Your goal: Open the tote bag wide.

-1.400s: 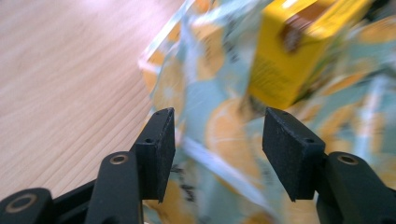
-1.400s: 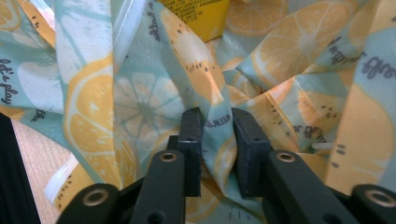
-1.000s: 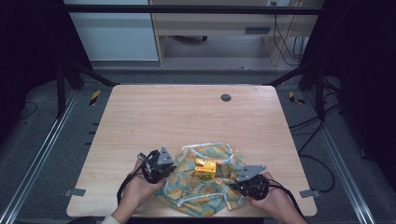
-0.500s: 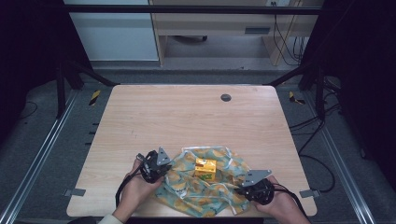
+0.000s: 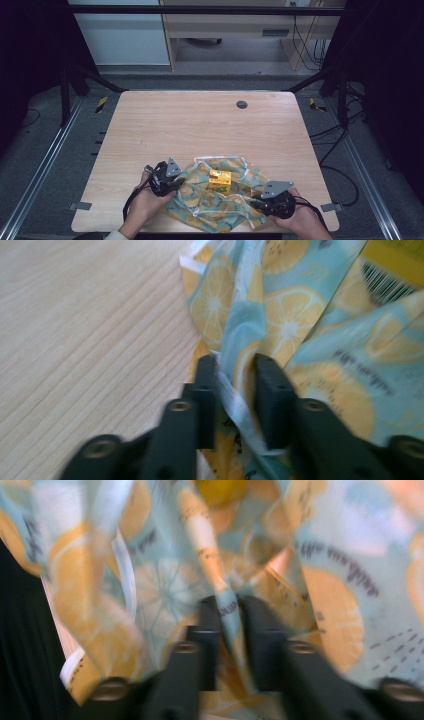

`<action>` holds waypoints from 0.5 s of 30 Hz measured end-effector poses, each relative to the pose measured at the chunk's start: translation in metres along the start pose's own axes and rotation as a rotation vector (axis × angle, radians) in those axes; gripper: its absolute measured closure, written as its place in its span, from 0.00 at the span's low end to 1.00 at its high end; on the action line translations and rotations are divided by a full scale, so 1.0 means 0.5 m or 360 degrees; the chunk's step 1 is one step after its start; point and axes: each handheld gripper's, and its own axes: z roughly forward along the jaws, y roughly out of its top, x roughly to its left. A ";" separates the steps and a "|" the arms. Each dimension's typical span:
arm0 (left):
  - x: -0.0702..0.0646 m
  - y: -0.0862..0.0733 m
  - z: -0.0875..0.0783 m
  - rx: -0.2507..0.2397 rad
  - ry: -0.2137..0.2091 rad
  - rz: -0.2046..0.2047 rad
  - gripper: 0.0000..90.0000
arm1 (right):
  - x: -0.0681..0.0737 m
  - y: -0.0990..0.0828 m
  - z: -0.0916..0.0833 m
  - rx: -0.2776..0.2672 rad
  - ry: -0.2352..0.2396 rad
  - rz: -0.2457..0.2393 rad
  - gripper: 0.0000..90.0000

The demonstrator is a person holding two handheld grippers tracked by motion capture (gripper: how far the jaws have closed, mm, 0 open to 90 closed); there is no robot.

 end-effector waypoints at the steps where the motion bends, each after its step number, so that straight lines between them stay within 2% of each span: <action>1: -0.001 0.003 -0.008 -0.0029 -0.0019 -0.0026 0.62 | 0.000 0.003 -0.007 -0.0017 -0.0019 0.0013 0.59; 2: -0.004 0.005 -0.016 -0.0056 -0.0019 -0.0036 0.55 | 0.000 0.008 -0.018 -0.0050 -0.0039 0.0010 0.53; 4: -0.007 0.011 -0.028 -0.0106 -0.0011 -0.0047 0.47 | 0.001 0.015 -0.034 -0.0103 -0.0060 -0.0006 0.42; 8: -0.004 0.030 -0.060 -0.0239 -0.0035 -0.0109 0.34 | -0.002 0.037 -0.071 -0.0196 -0.0096 -0.0024 0.30; 10: 0.004 0.041 -0.080 -0.0304 0.0003 -0.0114 0.31 | -0.010 0.045 -0.086 -0.0246 -0.0122 -0.0011 0.27; 12: 0.016 0.047 -0.092 -0.0336 0.0041 -0.0128 0.27 | -0.022 0.049 -0.098 -0.0294 -0.0154 0.0009 0.24; 15: 0.049 0.045 -0.106 -0.0358 0.0130 -0.0186 0.21 | -0.050 0.048 -0.107 -0.0349 -0.0261 0.0100 0.21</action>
